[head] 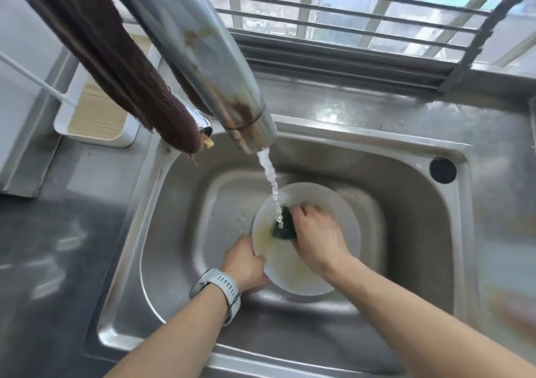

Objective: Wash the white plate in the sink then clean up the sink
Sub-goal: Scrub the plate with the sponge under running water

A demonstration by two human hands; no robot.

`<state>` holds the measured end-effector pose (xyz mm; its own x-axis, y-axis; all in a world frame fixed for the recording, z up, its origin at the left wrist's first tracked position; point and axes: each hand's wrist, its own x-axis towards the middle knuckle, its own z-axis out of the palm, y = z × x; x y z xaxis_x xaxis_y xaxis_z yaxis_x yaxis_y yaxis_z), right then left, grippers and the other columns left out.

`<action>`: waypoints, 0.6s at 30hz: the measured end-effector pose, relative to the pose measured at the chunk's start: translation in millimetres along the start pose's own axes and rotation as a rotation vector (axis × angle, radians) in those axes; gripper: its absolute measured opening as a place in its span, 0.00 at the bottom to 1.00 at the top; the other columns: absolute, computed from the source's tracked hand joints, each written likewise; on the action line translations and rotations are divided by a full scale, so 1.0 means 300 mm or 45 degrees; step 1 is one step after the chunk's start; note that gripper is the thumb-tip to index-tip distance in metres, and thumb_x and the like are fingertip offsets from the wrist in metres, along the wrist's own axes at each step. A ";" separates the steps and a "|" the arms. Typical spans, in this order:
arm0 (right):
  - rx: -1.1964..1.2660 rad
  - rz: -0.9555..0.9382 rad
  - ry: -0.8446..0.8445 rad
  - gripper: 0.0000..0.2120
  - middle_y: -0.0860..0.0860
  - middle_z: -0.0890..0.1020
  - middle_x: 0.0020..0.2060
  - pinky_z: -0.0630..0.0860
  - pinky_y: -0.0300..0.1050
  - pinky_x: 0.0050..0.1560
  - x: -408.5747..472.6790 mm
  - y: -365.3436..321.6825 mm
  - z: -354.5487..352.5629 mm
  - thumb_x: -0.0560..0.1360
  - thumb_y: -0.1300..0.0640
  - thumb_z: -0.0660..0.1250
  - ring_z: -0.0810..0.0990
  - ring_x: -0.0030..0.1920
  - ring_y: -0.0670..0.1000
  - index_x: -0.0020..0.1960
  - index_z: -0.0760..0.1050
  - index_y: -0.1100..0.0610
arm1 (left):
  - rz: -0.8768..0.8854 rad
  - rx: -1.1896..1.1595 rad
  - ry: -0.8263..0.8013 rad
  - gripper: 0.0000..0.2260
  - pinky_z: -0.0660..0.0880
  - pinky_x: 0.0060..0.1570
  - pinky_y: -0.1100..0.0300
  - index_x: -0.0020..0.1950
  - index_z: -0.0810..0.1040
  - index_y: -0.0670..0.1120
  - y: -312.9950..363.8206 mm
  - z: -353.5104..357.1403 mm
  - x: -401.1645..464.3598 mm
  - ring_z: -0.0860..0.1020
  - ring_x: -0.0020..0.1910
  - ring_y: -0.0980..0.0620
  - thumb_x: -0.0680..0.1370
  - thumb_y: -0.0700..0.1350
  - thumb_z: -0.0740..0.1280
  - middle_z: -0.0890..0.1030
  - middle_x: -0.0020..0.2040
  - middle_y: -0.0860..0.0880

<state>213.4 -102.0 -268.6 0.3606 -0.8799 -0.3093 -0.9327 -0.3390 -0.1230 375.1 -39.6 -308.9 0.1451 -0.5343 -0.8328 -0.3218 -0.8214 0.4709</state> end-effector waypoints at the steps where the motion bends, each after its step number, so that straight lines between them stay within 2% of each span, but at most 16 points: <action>1: -0.010 0.070 0.007 0.18 0.56 0.81 0.46 0.72 0.50 0.33 0.020 0.036 -0.015 0.67 0.63 0.71 0.81 0.44 0.61 0.56 0.77 0.59 | 0.012 -0.004 -0.009 0.22 0.84 0.53 0.43 0.55 0.77 0.56 0.015 -0.005 -0.013 0.84 0.54 0.41 0.61 0.49 0.69 0.85 0.54 0.48; 3: 0.003 0.161 -0.013 0.22 0.56 0.81 0.49 0.76 0.51 0.37 -0.021 0.113 -0.026 0.68 0.61 0.71 0.81 0.47 0.61 0.62 0.75 0.58 | 0.000 -0.014 -0.041 0.18 0.84 0.55 0.43 0.52 0.76 0.55 0.042 -0.008 -0.046 0.84 0.56 0.41 0.63 0.46 0.67 0.84 0.56 0.48; 5: 0.008 0.136 -0.065 0.22 0.55 0.81 0.46 0.78 0.52 0.36 -0.114 0.124 -0.024 0.65 0.61 0.72 0.81 0.44 0.60 0.58 0.76 0.58 | -0.023 -0.063 -0.062 0.13 0.85 0.53 0.43 0.48 0.75 0.53 0.062 -0.010 -0.065 0.84 0.55 0.40 0.65 0.43 0.65 0.85 0.55 0.45; 7: 0.059 0.056 -0.234 0.21 0.54 0.81 0.41 0.76 0.51 0.30 -0.169 0.069 -0.015 0.59 0.61 0.74 0.82 0.38 0.60 0.52 0.78 0.58 | -0.027 -0.130 -0.100 0.13 0.86 0.48 0.42 0.50 0.77 0.51 0.080 -0.007 -0.075 0.85 0.52 0.38 0.68 0.39 0.65 0.85 0.52 0.42; 8: 0.077 0.025 -0.227 0.22 0.54 0.80 0.41 0.75 0.50 0.29 -0.156 0.043 -0.006 0.59 0.60 0.75 0.82 0.38 0.59 0.52 0.77 0.58 | -0.036 -0.172 -0.117 0.13 0.86 0.47 0.41 0.53 0.77 0.48 0.087 -0.007 -0.077 0.85 0.51 0.38 0.70 0.37 0.64 0.85 0.51 0.40; 10: 0.092 0.031 -0.090 0.22 0.53 0.80 0.46 0.73 0.49 0.34 -0.087 0.017 -0.003 0.64 0.58 0.74 0.81 0.43 0.59 0.57 0.75 0.56 | -0.045 -0.300 -0.152 0.12 0.86 0.48 0.42 0.55 0.74 0.47 0.103 -0.004 -0.089 0.85 0.53 0.39 0.75 0.33 0.63 0.83 0.54 0.40; 13: 0.108 0.168 -0.038 0.21 0.53 0.80 0.52 0.70 0.48 0.39 -0.058 0.072 -0.028 0.71 0.54 0.71 0.81 0.48 0.59 0.62 0.74 0.55 | -0.034 -0.401 -0.227 0.19 0.86 0.42 0.53 0.62 0.71 0.50 0.110 -0.007 -0.103 0.84 0.54 0.42 0.80 0.28 0.60 0.80 0.57 0.48; 15: 0.113 0.203 -0.033 0.19 0.53 0.80 0.50 0.71 0.47 0.38 -0.125 0.106 -0.040 0.69 0.55 0.71 0.81 0.46 0.59 0.59 0.75 0.55 | -0.021 -0.423 -0.258 0.26 0.86 0.42 0.52 0.69 0.67 0.53 0.115 -0.006 -0.118 0.84 0.55 0.40 0.79 0.27 0.60 0.78 0.60 0.50; 18: 0.191 0.063 -0.153 0.18 0.52 0.80 0.46 0.74 0.50 0.36 -0.196 0.059 -0.015 0.66 0.57 0.71 0.81 0.43 0.59 0.56 0.77 0.56 | -0.017 -0.426 -0.259 0.29 0.85 0.39 0.53 0.69 0.66 0.54 0.124 0.001 -0.126 0.82 0.59 0.39 0.77 0.25 0.59 0.78 0.61 0.49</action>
<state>175.6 -57.7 -248.4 0.3206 -0.8451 -0.4278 -0.9416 -0.2351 -0.2411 357.5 -49.8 -260.0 -0.0518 -0.5004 -0.8642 0.0067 -0.8656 0.5008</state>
